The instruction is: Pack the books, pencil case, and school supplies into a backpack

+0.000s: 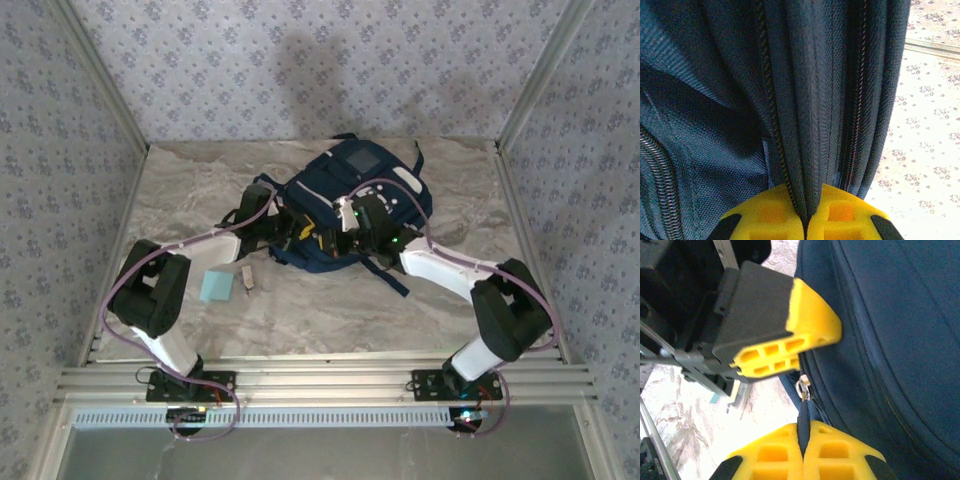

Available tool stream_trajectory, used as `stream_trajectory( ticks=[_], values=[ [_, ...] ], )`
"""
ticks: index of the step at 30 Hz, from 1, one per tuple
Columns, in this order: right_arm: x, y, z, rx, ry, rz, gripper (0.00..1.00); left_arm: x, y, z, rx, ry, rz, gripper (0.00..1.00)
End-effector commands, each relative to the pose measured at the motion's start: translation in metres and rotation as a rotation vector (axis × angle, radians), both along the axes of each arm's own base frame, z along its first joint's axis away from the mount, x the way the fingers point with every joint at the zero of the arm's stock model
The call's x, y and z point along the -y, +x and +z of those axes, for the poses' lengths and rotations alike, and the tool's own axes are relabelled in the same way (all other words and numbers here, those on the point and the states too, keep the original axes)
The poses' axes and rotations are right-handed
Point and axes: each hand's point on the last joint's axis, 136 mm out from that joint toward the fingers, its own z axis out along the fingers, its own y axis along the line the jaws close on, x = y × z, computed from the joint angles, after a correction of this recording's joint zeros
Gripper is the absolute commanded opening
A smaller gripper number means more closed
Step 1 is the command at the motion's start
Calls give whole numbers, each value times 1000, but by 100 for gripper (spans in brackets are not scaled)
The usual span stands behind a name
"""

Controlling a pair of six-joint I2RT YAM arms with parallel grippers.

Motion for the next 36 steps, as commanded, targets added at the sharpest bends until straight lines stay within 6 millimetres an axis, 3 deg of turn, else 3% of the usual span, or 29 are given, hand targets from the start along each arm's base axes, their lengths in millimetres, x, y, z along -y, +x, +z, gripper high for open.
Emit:
stream_trajectory(
  ticks=[1, 10, 15, 21, 25, 32, 36],
  values=[
    [28, -3, -2, 5, -28, -40, 0, -1, 20, 24, 90, 3, 16, 0],
    [110, -5, -32, -53, -155, -187, 0, -6, 22, 30, 99, -3, 23, 0],
    [167, 5, -46, -74, -233, -302, 0, -12, 22, 35, 110, 3, 26, 0],
    [212, 21, -60, -110, -249, -407, 0, -18, 22, 40, 121, 6, 35, 0],
    [217, 29, -58, -106, -235, -416, 0, -19, 21, 40, 121, 14, 31, 0],
    [197, 28, -34, -52, -204, -341, 0, -20, 20, 31, 108, 38, 18, 0],
    [206, 29, -40, -57, -272, -362, 0, -24, 20, 28, 101, 48, 8, 0]
  ],
)
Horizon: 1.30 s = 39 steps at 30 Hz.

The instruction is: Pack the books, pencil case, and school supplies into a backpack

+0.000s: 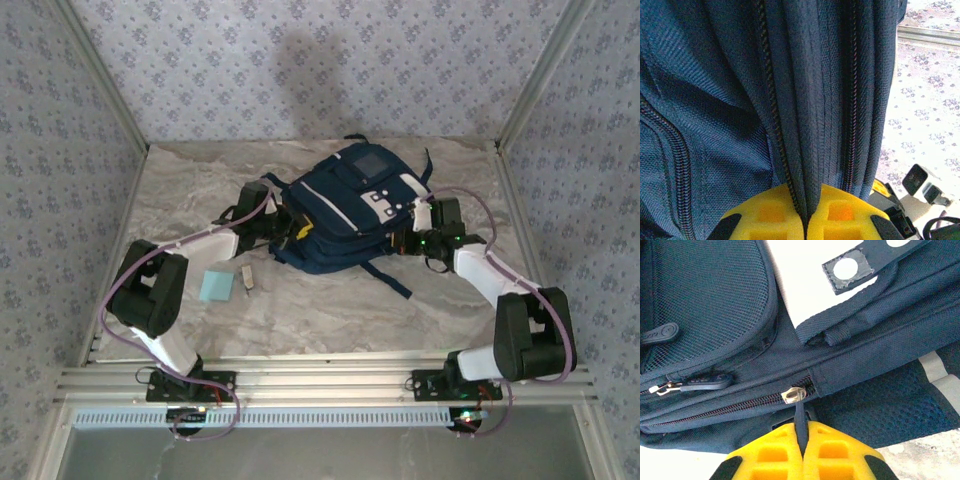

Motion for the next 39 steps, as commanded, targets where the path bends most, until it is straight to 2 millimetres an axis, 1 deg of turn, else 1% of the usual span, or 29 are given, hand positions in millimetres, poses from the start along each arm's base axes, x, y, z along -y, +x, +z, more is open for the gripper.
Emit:
stream_trajectory(
  ticks=[1, 2, 3, 4, 5, 6, 8, 9, 10, 12, 15, 19, 22, 27, 32, 35, 39],
  values=[
    [26, 2, -2, -18, -115, -68, 0, -17, 21, 29, 91, 14, 47, 0],
    [26, 2, -2, -23, -119, -67, 3, -18, 21, 29, 89, 18, 38, 2],
    [26, 2, -2, -23, -121, -69, 11, -18, 20, 30, 89, 25, 30, 6],
    [26, 2, -1, -18, -119, -70, 16, -18, 20, 31, 90, 33, 26, 11],
    [25, 2, 2, -11, -115, -69, 24, -19, 19, 32, 92, 41, 23, 19],
    [24, 3, 7, -1, -113, -71, 34, -20, 18, 34, 97, 49, 24, 26],
    [24, 3, 17, 23, -109, -74, 47, -23, 18, 39, 105, 62, 32, 42],
    [23, 4, 23, 38, -106, -76, 51, -24, 18, 41, 106, 70, 36, 48],
    [23, 4, 29, 50, -105, -78, 54, -25, 17, 44, 112, 72, 39, 50],
    [21, 4, 40, 75, -99, -74, 55, -25, 16, 48, 119, 81, 46, 54],
    [15, 3, 54, 106, -86, -63, 56, -20, 15, 51, 121, 81, 47, 56],
    [2, 2, 63, 130, -86, -40, 56, -5, 15, 55, 125, 60, 52, 56],
    [-7, 2, 64, 145, -100, -28, 56, 8, 16, 55, 124, 52, 65, 56],
    [-19, 2, 64, 156, -91, -17, 57, 17, 17, 36, 75, 36, 113, 54],
    [-24, 4, 62, 152, -92, -14, 57, 22, 13, 18, 39, 64, 99, 52],
    [-25, 6, 61, 152, -92, -17, 57, 19, 8, 8, 18, 96, 90, 52],
    [-26, 9, 62, 157, -89, -20, 57, 8, -2, -4, 6, 186, 74, 52]
  ],
)
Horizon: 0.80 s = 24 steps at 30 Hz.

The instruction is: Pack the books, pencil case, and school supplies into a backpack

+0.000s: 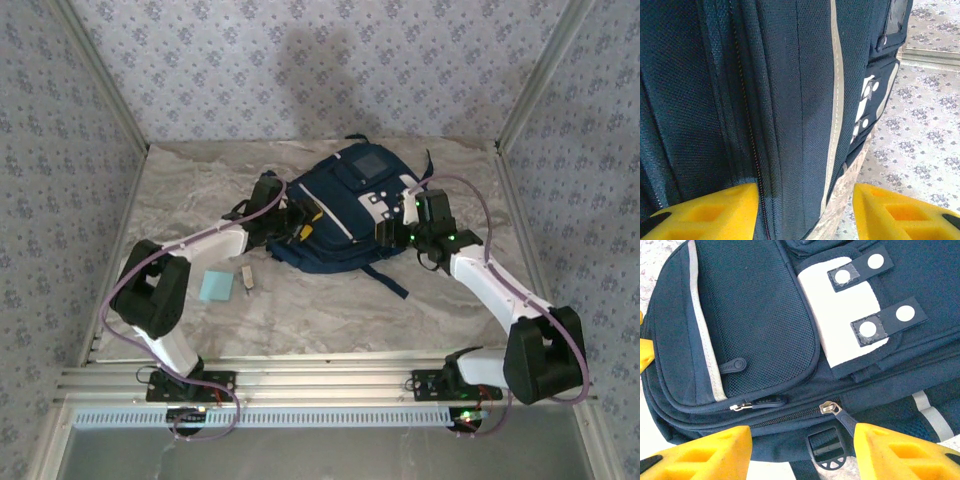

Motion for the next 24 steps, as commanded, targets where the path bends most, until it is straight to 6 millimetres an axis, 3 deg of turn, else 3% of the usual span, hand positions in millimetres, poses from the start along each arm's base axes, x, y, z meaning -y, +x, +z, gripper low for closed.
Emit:
stream_trajectory(
  ticks=[1, 5, 10, 12, 14, 16, 24],
  values=[
    [-3, 10, 13, 37, 14, -16, 57, -11, -9, -14, -29, 92, 2, 53],
    [-5, 13, 12, 39, 21, -17, 57, -6, -3, -27, -42, 119, -19, 51],
    [-8, 11, 12, 34, 18, -9, 57, 9, 7, -46, -61, 129, -59, 42],
    [-9, 8, 10, 31, 14, 1, 57, 15, 9, -50, -66, 125, -76, 31],
    [-12, 6, 7, 26, 8, 25, 56, 18, 11, -53, -67, 113, -85, 12],
    [-15, 4, 3, 23, -8, 51, 56, 21, 12, -50, -58, 86, -85, 0],
    [-38, 0, -12, 117, -67, 299, 58, 26, 19, 1, 2, -19, -63, 0]
  ],
)
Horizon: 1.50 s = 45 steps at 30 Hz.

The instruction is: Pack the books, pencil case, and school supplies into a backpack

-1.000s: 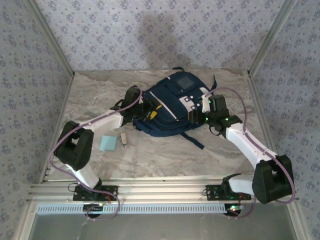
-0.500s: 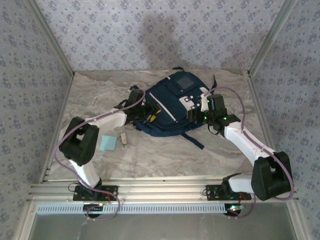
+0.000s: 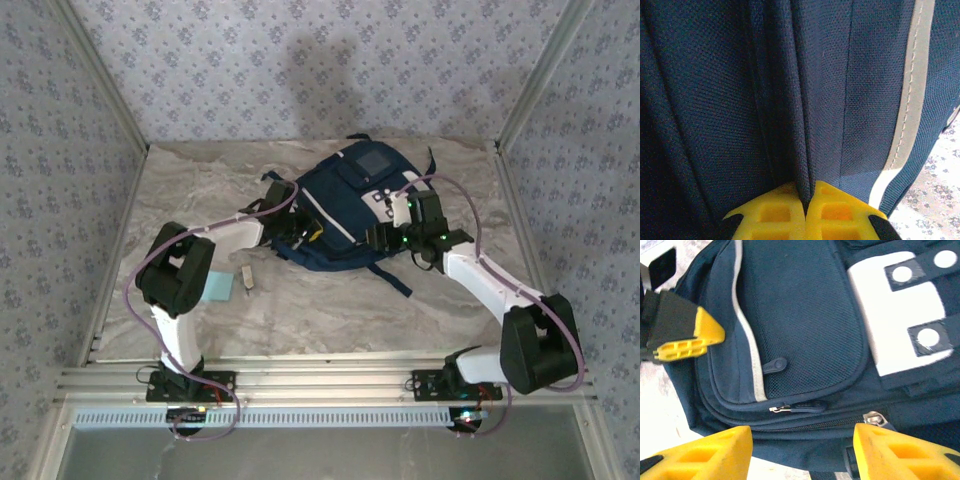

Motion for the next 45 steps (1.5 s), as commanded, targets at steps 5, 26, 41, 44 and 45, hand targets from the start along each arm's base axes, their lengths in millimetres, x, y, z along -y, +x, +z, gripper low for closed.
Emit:
stream_trajectory(
  ticks=[5, 26, 41, 44, 45],
  values=[
    [-20, 7, -1, 89, 5, 214, 59, 11, 17, 86, 134, -190, 37, 0],
    [-42, 36, -36, -33, 268, 268, 68, 4, 23, 94, 143, -254, 109, 0],
    [-83, -23, -7, -62, 346, 388, 64, 4, 25, 81, 125, -257, 132, 0],
    [-78, -23, 1, -36, 302, 376, 64, 3, 24, 80, 124, -256, 131, 0],
    [-75, -20, 1, -17, 272, 362, 64, 3, 24, 80, 123, -255, 132, 0]
  ],
)
